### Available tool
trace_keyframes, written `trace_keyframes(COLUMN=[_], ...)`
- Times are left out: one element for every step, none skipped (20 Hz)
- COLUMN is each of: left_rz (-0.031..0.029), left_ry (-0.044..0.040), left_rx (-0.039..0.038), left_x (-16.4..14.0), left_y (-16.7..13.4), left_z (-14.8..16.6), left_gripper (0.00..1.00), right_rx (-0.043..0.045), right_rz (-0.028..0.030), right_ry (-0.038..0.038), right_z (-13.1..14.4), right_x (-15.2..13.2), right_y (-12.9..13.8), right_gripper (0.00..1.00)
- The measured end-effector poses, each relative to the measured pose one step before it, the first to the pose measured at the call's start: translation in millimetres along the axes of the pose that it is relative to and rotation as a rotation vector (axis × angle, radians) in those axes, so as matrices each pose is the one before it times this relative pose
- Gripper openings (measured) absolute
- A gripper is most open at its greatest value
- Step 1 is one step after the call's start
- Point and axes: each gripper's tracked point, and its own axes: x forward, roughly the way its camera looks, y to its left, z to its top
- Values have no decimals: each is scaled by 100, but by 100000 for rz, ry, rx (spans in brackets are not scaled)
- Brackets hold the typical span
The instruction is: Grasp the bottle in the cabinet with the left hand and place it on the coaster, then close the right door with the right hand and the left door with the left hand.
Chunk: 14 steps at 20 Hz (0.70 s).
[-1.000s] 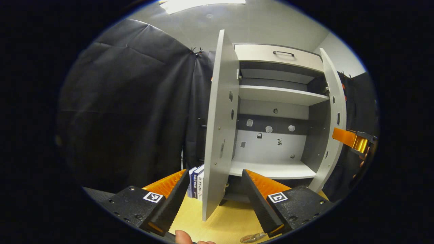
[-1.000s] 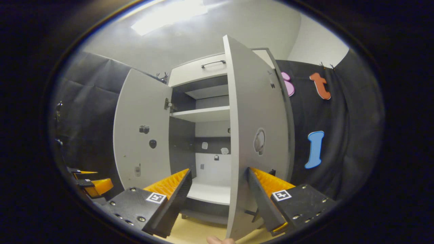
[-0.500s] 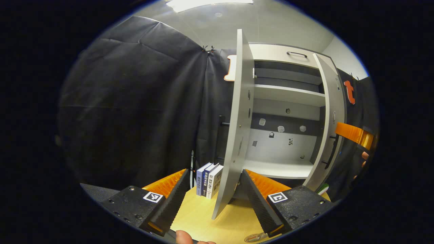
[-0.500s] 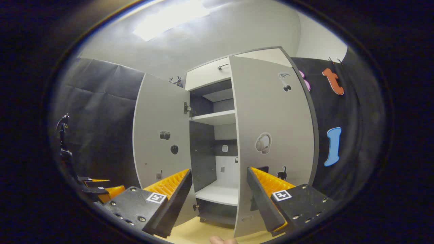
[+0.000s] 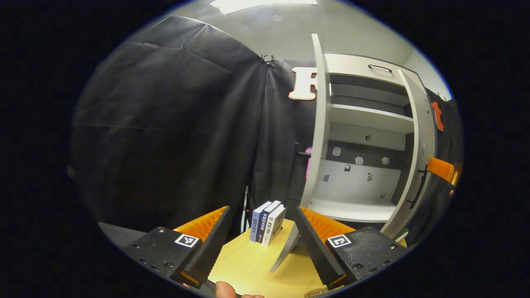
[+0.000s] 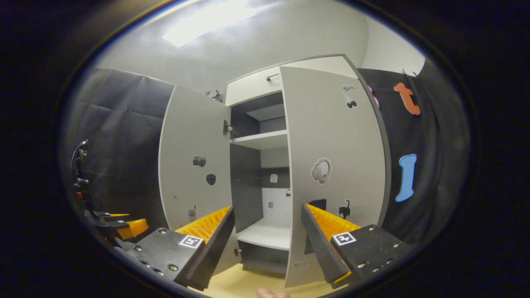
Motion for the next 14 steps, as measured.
trace_keyframes(left_rz=[599,760,677,615,443,336,37,-213,-329,-552,-521,-905,-884,-1015], left_ry=[5,-192,-277,-314,-157,20,-53,-54,65,254,215,572,583,377], left_rx=[-23,157,243,118,-46,-169,-160,-102,33,114,142,210,162,77], left_x=[406,465,274,544,150,292,598,603,538,424,445,460,356,361], left_y=[469,409,580,393,167,148,206,218,35,-95,-139,-137,-236,-270], left_z=[43,-1,568,70,-35,-18,132,129,-31,-80,-196,-179,-179,-167], left_gripper=[96,96,97,97,93,96,96,93,96,96,96,96,96,97], right_rx=[170,419,627,643,484,147,-140,-261,-177,-79,-109,-315,-504,-593], right_rz=[-359,-390,-360,-295,-378,-516,-688,-846,-812,-776,-728,-759,-885,-936], right_ry=[-115,-177,-222,-306,-515,-588,-481,-478,-513,-359,-116,32,-11,-133], right_z=[47,0,106,135,182,174,150,118,121,87,-49,-38,-14,2], right_x=[239,175,132,154,187,150,84,121,37,36,-44,-11,-16,-23], right_y=[-74,-116,-47,-37,-77,-132,-97,-200,-188,-131,-109,-182,-219,-234], right_gripper=[98,93,93,93,93,93,93,93,93,93,93,93,93,93])
